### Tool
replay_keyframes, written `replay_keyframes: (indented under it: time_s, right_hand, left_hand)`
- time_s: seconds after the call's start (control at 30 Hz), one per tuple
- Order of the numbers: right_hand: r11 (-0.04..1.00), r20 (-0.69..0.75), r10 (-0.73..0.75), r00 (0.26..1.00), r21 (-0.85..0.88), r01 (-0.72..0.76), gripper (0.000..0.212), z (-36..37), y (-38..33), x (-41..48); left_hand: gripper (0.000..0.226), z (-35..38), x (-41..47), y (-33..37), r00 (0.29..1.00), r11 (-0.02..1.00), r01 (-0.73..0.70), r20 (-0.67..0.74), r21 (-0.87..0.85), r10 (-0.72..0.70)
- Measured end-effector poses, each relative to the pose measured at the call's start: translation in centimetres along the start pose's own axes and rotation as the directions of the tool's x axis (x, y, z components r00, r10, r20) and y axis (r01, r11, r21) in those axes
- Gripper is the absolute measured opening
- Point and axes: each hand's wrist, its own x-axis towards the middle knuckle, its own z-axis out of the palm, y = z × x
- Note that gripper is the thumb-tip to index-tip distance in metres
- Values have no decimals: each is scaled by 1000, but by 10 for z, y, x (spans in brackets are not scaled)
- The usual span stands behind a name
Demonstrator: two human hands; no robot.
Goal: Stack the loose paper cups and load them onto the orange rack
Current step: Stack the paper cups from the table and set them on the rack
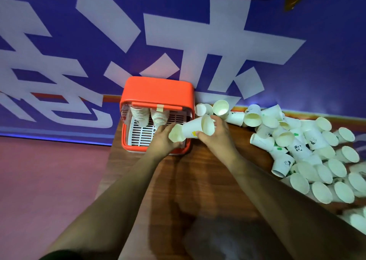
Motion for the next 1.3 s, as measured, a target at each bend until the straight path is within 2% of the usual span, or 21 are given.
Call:
replay_keyframes:
  time_s: [0.13,0.17,0.27,0.37,0.43,0.5,0.63,0.87,1.0,1.1,1.3]
  right_hand:
    - [997,46,-48,998,-54,50,74,14,-10,10]
    - [995,59,-63,996,-79,67,75,17,-11,11]
    - [972,118,-132,984,-177,152,75,29,-9,13]
    - [910,205,-241,948,-292,295,75,42,-3,15]
    - [873,260,-263,929,-346,344,76,50,1,17]
    - [875,306,-224,925,-355,330,79,57,4,20]
    - [905,302,-162,939,-335,264,80,64,11,23]
    - [959,240,-129,962,-215,183,78,68,22,29]
    - [981,246,-120,962,-122,153,75,59,27,22]
    - [982,216,-32,976,-178,72,67,33,44,4]
    - [921,167,92,982,-390,-20,61,-59,119,-40]
  left_hand:
    - [107,-4,3,-7,995,988,38,102,-146,-23]
    - [105,-6,3,-11,992,983,51,127,-175,-29]
    - [74,-8,-1,-24,975,951,158,196,-266,-107]
    - [53,-9,-3,-32,967,855,246,175,-456,-185]
    - [44,-11,-3,-31,963,815,269,150,-514,-223]
    - [40,-11,-3,-30,965,793,264,151,-548,-216]
    - [37,-7,-2,-30,979,869,187,164,-457,-125]
    - [41,1,-1,-29,991,923,118,104,-366,-86]
    - [42,4,-7,-25,987,945,143,-22,-293,-157]
    - [37,8,-25,-24,968,961,165,-148,-223,-201]
    - [20,39,-69,-7,990,995,102,-102,17,-99]
